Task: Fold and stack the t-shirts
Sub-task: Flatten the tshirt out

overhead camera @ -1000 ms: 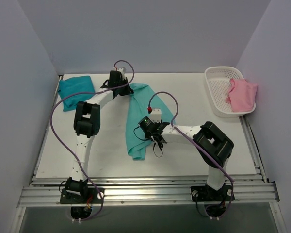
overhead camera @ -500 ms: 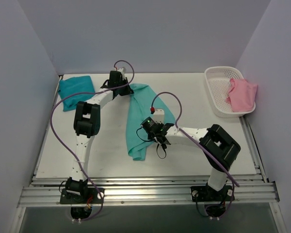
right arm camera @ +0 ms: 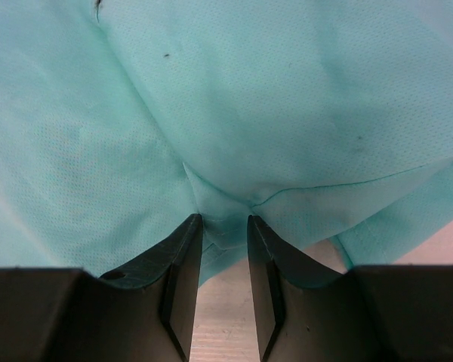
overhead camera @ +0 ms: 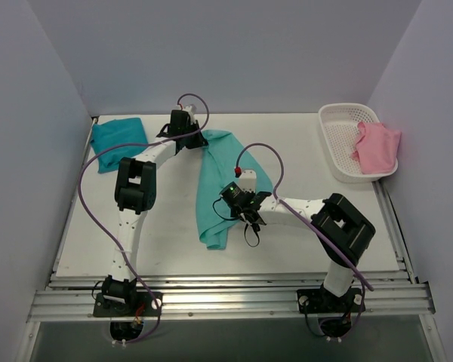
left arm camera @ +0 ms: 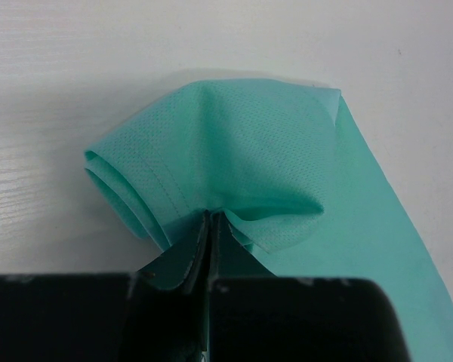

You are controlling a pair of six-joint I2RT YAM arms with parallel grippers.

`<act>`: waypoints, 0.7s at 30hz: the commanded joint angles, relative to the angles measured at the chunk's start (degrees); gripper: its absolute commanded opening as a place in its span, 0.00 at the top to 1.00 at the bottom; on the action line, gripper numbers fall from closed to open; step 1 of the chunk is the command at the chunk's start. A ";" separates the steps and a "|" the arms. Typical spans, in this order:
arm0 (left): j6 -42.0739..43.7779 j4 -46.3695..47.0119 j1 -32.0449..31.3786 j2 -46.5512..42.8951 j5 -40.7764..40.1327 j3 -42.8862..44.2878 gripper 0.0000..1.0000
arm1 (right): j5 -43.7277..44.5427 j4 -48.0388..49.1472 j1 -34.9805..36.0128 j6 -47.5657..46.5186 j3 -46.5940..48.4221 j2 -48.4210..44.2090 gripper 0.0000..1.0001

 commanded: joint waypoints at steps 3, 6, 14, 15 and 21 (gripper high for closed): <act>-0.26 1.96 0.28 -3.77 1.17 0.11 0.98 | 0.27 -0.85 -0.52 0.41 0.33 0.72 0.74; -0.26 2.05 0.28 -3.68 1.25 0.11 0.98 | -0.26 -0.50 -0.52 0.32 0.60 1.68 0.77; -0.17 2.14 0.28 -3.77 1.16 0.02 0.98 | -0.70 -0.06 -0.96 0.40 0.69 2.66 1.00; -0.17 2.14 0.28 -3.68 0.99 0.02 0.98 | -0.61 0.20 -1.05 0.40 0.60 2.48 1.00; -0.44 1.88 -0.60 -6.22 0.11 -1.12 0.98 | 2.19 -5.14 0.09 -0.39 2.26 -3.66 1.00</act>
